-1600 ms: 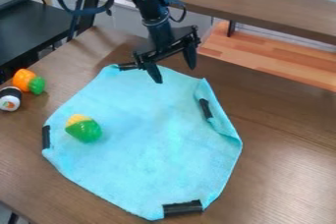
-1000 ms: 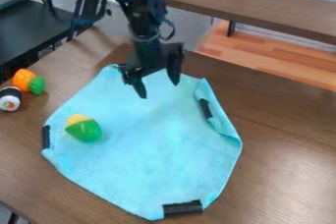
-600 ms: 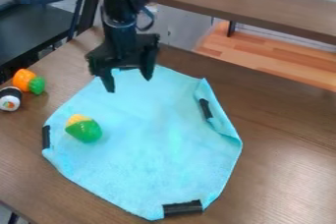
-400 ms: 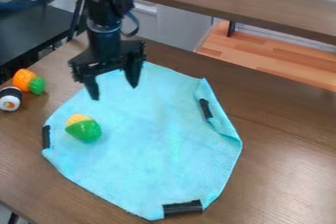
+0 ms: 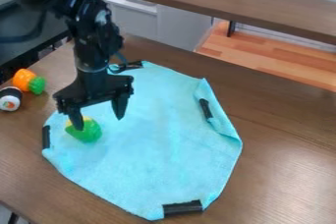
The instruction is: Put out the green figure from the bottom left of the cloth
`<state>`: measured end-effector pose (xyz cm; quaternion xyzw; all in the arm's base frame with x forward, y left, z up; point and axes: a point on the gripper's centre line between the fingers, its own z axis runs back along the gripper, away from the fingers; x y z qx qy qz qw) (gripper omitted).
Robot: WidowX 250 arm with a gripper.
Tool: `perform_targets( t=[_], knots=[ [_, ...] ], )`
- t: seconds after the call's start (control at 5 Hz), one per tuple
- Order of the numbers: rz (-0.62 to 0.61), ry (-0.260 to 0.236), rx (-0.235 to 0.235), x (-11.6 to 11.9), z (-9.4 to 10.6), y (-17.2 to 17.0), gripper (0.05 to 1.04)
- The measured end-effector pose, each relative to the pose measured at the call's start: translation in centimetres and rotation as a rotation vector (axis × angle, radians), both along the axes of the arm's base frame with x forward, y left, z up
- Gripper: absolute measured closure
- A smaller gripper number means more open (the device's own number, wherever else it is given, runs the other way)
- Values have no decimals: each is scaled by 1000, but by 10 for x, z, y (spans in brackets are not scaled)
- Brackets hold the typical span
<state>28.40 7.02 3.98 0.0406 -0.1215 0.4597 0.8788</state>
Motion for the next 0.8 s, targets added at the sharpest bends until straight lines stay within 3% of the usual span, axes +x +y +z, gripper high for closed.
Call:
perform_targets(
  t=[0.4,0.8],
  knots=[
    [-15,-68,49,-4,-12,6,84],
    [55,-68,72,-7,-20,24,83]
  ],
)
